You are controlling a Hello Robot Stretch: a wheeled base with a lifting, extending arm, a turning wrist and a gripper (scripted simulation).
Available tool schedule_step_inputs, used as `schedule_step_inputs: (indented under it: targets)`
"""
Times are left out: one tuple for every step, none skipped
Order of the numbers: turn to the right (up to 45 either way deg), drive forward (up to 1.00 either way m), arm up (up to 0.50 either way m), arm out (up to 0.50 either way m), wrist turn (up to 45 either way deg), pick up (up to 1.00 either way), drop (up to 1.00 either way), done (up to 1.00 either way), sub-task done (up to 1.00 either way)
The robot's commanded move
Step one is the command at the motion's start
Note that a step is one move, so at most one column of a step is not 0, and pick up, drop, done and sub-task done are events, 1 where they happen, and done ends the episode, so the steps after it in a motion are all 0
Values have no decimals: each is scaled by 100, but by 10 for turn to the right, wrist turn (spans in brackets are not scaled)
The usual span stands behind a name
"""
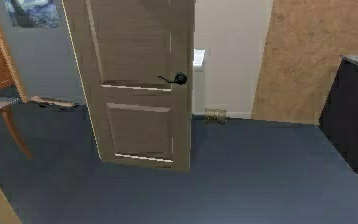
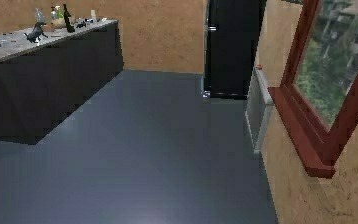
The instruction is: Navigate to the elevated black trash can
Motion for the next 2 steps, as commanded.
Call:
schedule_step_inputs:
  targets:
    - [0, 20, 0, 0, 0, 0, 0, 0, 0]
    - [-210, 0, 0, 0, 0, 0, 0, 0, 0]
